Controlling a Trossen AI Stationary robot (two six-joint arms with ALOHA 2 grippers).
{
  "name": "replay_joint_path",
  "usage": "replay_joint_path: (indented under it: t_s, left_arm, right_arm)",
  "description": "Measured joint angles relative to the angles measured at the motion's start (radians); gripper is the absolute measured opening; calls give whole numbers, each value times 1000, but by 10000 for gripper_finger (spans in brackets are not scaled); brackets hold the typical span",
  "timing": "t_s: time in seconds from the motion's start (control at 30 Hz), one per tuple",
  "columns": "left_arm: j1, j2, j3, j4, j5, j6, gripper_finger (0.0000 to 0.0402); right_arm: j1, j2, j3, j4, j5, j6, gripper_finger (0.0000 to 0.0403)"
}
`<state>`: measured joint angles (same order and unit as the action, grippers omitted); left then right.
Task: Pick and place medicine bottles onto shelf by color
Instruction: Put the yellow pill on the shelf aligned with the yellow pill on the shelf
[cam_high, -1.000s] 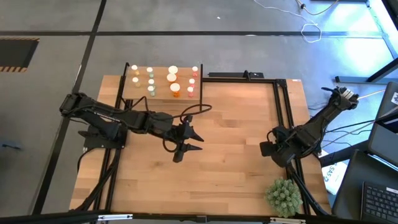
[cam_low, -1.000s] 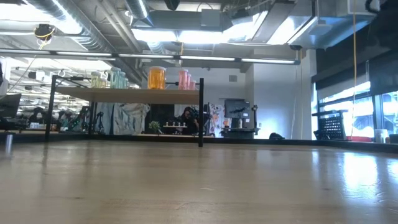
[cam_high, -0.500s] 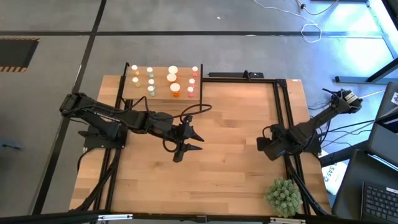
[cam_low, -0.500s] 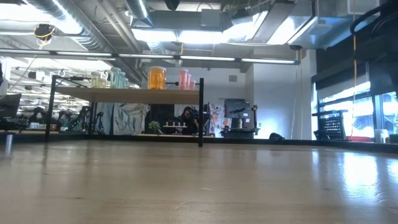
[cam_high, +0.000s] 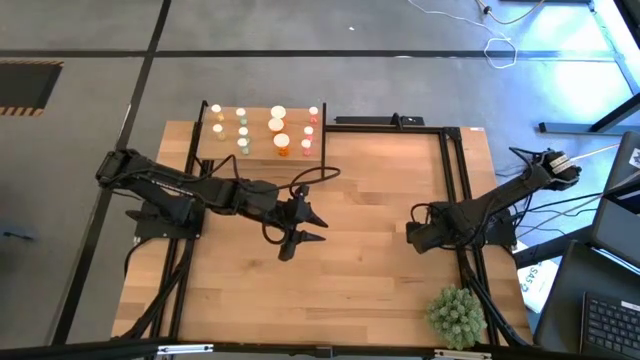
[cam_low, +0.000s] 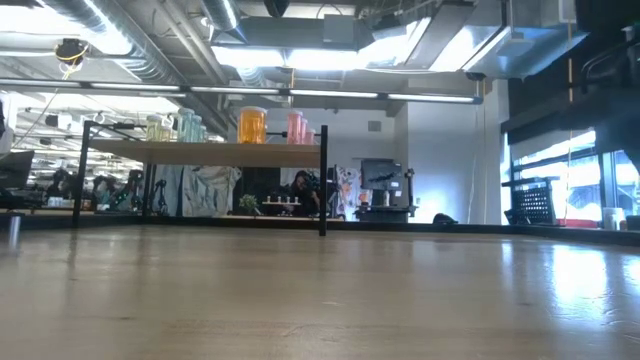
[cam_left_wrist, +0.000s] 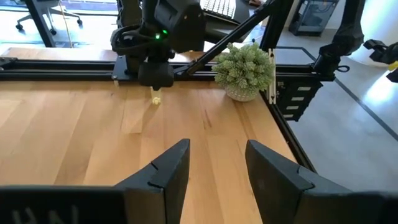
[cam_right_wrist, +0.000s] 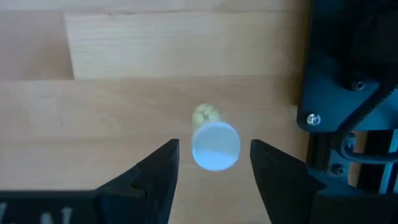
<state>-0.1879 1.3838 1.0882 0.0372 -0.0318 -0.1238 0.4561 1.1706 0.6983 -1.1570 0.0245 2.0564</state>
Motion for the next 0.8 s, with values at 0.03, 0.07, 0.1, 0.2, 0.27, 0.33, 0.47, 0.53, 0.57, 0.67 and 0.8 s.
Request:
replay_joint_path:
  t_s: [0.03, 0.07, 0.1, 0.2, 0.27, 0.33, 0.47, 0.53, 0.57, 0.67, 0.8]
  left_arm:
    - [0, 0, 0, 0, 0, 0, 151]
    - [0, 0, 0, 0, 0, 0, 151]
    - [0, 0, 0, 0, 0, 0, 151]
    - [0, 0, 0, 0, 0, 0, 151]
    - [0, 0, 0, 0, 0, 0, 151]
    - [0, 0, 0, 0, 0, 0, 151]
    - [0, 0, 0, -1, 0, 0, 151]
    - [0, 0, 0, -1, 0, 0, 151]
    - [0, 0, 0, -1, 0, 0, 151]
    - [0, 0, 0, 0, 0, 0, 151]
    - [0, 0, 0, 0, 0, 0, 151]
  right_arm:
    - [-6, 8, 0, -1, 0, -1, 200]
    - [-12, 16, 0, -2, 0, -1, 200]
    - [-16, 23, 0, -4, 0, -2, 200]
    - [-31, 37, 0, -3, 0, -3, 200]
    - [-40, 43, 0, -2, 0, -16, 200]
    - [-48, 45, -6, -1, -1, -24, 200]
    - [-59, 45, -45, 54, -34, -26, 200]
    - [-60, 45, -75, 101, -68, -41, 200]
    - [-60, 45, -89, 129, -70, -47, 200]
    - [-60, 45, -113, 194, -55, -50, 197]
    - [-60, 45, -115, 196, -46, -51, 178]
